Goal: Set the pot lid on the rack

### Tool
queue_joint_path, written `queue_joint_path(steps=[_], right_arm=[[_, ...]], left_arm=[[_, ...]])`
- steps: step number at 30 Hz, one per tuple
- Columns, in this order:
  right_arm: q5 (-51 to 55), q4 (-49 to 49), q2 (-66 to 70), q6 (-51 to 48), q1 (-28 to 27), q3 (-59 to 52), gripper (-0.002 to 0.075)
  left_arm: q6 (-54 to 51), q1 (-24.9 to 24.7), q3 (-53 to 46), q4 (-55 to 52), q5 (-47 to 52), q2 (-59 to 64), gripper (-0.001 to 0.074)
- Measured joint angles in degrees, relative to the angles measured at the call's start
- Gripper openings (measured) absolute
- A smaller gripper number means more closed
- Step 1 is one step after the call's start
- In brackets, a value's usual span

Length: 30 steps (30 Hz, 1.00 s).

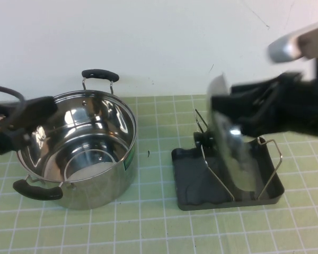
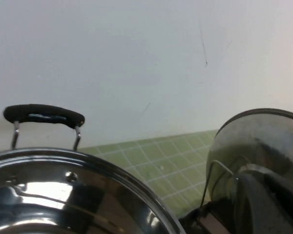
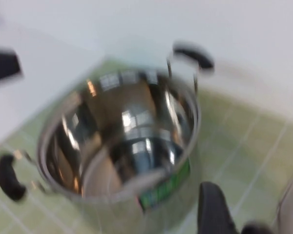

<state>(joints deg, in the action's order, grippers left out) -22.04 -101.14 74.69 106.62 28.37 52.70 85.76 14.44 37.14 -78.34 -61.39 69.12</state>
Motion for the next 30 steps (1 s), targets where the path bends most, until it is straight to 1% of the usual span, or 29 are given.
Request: queue_joint_path(steps=[3,7,9,11,13,18,22,24,26,30], right_arm=[[1.4,0.0,-6.6,-1.9,0.0,0.0,0.0328],[2.6,0.0,-16.1,-7.1,0.0,0.0,0.0201],[2.6,0.1,-21.0,-10.2,0.0,-0.6,0.0122],[2.9,0.1,-25.2,-13.2,0.0,-2.4,0.0059],[3.9,0.1,-29.7,-15.6,0.0,-5.1,0.0025],[9.8,0.2,-39.9,-17.6,0.0,-14.5,0.0003],[12.2,0.2,-46.7,-17.9,0.0,-21.0,0.0],[12.3,0.3,-49.8,-18.0,0.0,-23.5,-0.0001],[12.3,0.3,-52.0,-18.0,0.0,-25.2,-0.0001],[12.2,0.5,-54.1,-18.0,0.0,-27.4,-0.0001]], left_arm=[[2.6,3.3,0.0,-2.0,0.8,-3.2,0.0001],[7.1,7.0,0.0,-6.7,4.4,-9.4,0.0001],[10.1,7.3,0.0,-10.5,6.0,-11.1,0.0001],[12.5,7.4,0.0,-13.6,6.8,-12.1,0.0001],[13.9,7.4,-0.2,-15.8,7.4,-13.3,0.0001],[17.7,7.3,-0.3,-17.8,7.0,-18.0,0.0001],[22.8,3.9,-0.8,-22.8,6.7,-23.1,0.0001],[23.5,1.8,-1.8,-23.7,8.1,-27.2,0.0001],[23.9,0.8,-2.8,-24.0,9.9,-31.8,0.0001],[24.1,0.4,-4.5,-24.1,17.0,-41.8,0.0001]])
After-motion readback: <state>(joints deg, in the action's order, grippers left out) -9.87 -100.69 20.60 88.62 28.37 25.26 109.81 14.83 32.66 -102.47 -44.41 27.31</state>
